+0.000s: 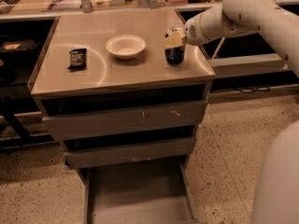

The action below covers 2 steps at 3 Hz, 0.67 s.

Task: Pick pepsi can from bottom drawer and place on counter

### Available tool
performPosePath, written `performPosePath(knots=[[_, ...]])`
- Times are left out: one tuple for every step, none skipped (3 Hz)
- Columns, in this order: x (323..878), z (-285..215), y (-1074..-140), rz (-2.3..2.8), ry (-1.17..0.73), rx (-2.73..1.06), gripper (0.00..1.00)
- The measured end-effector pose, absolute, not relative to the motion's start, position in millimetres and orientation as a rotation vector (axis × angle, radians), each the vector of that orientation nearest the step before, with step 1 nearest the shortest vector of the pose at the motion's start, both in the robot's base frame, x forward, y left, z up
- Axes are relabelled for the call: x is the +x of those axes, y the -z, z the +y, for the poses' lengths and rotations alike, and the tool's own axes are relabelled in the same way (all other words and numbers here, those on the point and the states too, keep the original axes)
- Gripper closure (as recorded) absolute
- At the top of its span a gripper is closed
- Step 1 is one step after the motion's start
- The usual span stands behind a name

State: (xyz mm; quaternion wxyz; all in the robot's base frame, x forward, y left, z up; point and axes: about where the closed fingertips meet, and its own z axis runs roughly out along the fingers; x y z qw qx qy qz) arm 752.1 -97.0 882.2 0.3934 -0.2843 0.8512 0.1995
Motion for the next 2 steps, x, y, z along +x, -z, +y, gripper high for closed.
performPosePath(knots=[[757.3,-89.1,-868.2,2.197,-0.555,-0.748,1.0],[757.3,-89.0,-870.7,2.197,-0.555,-0.748,0.98]])
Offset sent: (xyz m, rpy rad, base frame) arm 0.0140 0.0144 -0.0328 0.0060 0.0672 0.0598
